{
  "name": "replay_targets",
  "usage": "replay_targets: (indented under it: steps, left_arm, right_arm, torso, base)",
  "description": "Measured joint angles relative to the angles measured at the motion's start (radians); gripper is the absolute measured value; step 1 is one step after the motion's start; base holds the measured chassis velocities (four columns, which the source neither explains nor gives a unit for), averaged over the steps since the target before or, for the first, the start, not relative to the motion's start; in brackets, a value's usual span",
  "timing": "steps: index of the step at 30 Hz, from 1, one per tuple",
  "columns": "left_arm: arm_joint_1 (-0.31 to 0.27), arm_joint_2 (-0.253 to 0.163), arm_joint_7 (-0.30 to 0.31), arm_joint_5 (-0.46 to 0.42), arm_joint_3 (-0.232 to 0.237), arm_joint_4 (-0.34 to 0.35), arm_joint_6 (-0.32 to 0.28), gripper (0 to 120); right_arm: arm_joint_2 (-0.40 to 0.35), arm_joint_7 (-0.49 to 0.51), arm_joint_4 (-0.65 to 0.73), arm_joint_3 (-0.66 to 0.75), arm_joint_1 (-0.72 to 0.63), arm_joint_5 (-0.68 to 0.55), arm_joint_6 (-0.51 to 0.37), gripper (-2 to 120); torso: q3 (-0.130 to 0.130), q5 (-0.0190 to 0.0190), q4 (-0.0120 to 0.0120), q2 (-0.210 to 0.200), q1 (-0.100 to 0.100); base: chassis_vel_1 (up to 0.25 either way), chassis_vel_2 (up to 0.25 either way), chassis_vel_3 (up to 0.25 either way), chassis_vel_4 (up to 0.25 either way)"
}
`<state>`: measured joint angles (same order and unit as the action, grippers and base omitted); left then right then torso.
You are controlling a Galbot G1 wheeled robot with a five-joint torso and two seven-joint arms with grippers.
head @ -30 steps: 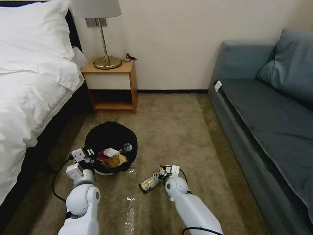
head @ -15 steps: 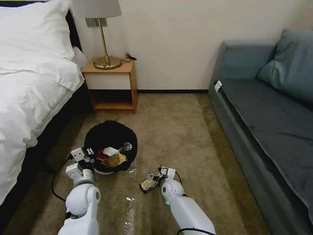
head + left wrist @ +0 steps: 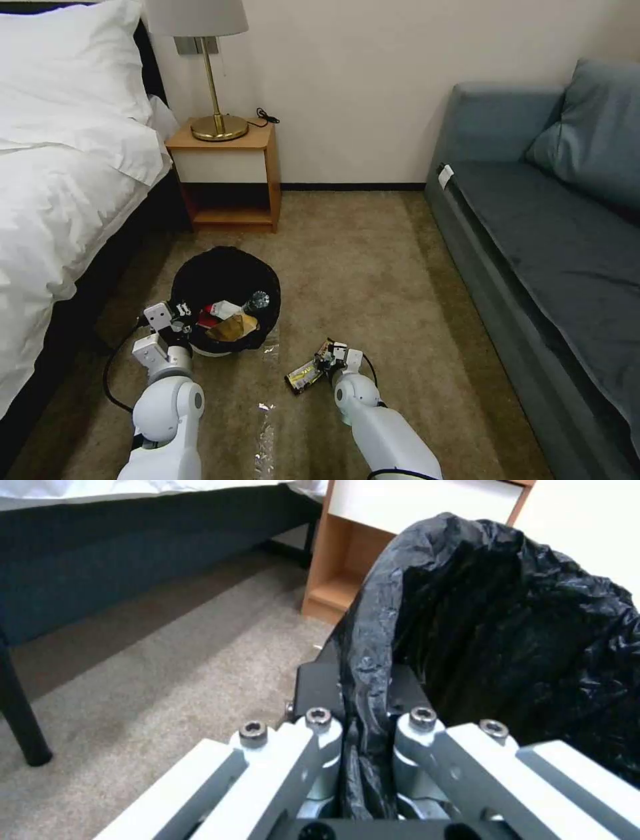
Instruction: Pick up the trash bin, then pick up the garbage on the floor and place it into the trash bin.
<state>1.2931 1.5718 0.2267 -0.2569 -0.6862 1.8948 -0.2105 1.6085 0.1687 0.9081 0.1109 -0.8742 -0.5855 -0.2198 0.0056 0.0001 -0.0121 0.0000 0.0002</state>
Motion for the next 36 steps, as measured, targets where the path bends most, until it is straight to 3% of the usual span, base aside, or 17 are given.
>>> replay_targets:
  steps: [9, 23, 26, 27, 29, 36]
  left_arm:
    - [-0.002, 0.002, 0.0, -0.001, 0.0, 0.0, 0.0, 4]
    - [-0.005, 0.005, 0.0, -0.002, 0.001, 0.0, 0.0, 4]
    - [-0.013, 0.003, 0.001, -0.004, 0.006, -0.005, 0.0, 4]
    - [-0.018, -0.001, 0.004, -0.006, 0.016, -0.006, -0.002, 4]
    - [-0.023, -0.003, 0.005, -0.008, 0.019, -0.007, -0.003, 4]
    - [-0.037, -0.009, 0.008, -0.016, 0.033, -0.017, -0.008, 4]
  right_arm:
    - [0.0, -0.015, -0.004, -0.004, -0.003, 0.018, 0.021, 0]
    - [-0.012, -0.02, 0.022, 0.006, -0.002, 0.037, 0.048, 0]
    - [-0.025, -0.028, 0.034, 0.02, 0.003, 0.102, 0.087, 0]
    - [-0.057, -0.055, 0.055, 0.04, 0.018, 0.253, 0.164, 0]
    - [-0.09, -0.061, 0.088, 0.044, 0.03, 0.315, 0.209, 0]
    - [-0.136, -0.046, 0.174, 0.07, 0.078, 0.367, 0.281, 0]
  torso:
    - [0.0, 0.0, 0.0, 0.0, 0.0]
    - [0.0, 0.0, 0.0001, 0.0, 0.0]
    - [0.0, 0.0002, 0.0, 0.0, 0.0]
    - [0.0, 0.0, 0.0001, 0.0, 0.0]
    - [0.0, 0.0, -0.0002, 0.0, 0.0]
    - [0.0, 0.0, 0.0, 0.0, 0.0]
  base:
    - [0.0, 0.0, 0.0, 0.0]
    - [0.0, 0.0, 0.0, 0.0]
    - [0.0, 0.0, 0.0, 0.0]
    - [0.0, 0.0, 0.0, 0.0]
    - [0.0, 0.0, 0.0, 0.0]
    - [0.0, 0.0, 0.0, 0.0]
